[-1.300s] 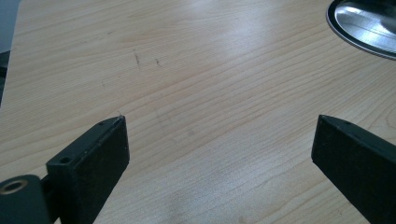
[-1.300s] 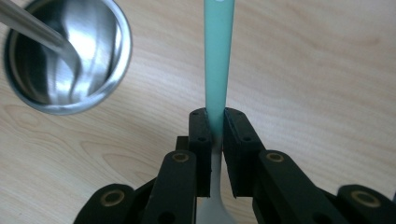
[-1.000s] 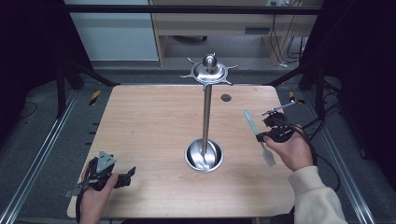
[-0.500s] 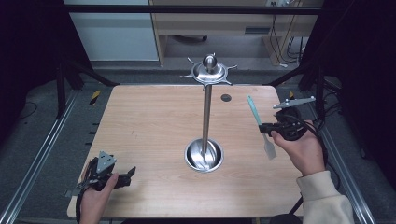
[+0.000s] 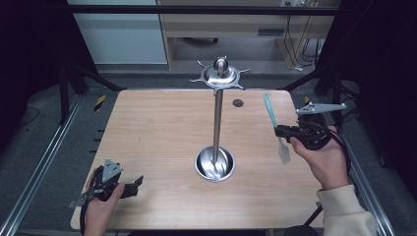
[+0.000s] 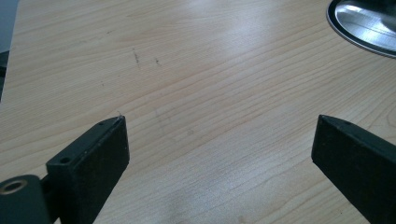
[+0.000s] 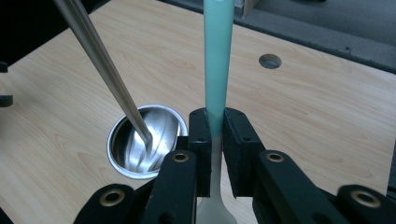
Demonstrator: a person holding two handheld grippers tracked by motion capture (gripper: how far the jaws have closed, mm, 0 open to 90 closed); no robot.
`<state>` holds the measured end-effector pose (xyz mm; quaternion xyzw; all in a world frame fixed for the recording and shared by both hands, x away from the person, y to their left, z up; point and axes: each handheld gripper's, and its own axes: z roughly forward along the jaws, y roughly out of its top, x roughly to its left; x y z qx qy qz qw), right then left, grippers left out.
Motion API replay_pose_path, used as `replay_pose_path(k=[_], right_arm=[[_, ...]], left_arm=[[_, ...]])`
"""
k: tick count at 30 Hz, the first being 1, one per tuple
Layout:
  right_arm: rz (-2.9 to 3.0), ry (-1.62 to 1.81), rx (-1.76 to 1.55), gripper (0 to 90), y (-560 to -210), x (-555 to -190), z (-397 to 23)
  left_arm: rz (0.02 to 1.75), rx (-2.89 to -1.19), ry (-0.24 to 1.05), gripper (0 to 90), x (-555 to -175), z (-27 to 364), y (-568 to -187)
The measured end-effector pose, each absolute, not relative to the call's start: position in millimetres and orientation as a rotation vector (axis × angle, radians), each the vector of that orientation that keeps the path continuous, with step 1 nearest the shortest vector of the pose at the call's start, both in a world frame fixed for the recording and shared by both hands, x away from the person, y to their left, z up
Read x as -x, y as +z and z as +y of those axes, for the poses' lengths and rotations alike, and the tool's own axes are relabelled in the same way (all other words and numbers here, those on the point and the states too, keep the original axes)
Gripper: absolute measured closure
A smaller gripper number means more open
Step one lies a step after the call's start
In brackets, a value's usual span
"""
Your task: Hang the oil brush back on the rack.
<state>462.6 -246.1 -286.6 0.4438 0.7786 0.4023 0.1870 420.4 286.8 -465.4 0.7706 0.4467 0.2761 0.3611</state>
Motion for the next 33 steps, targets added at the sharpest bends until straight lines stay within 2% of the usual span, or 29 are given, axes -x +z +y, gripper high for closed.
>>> replay_pose_path(k=[33], right_arm=[[2.099, 1.311, -1.144, 82.0, -261, -439, -249]], left_arm=[[1.153, -1.998, 0.708, 3.7, -421, 286, -466]])
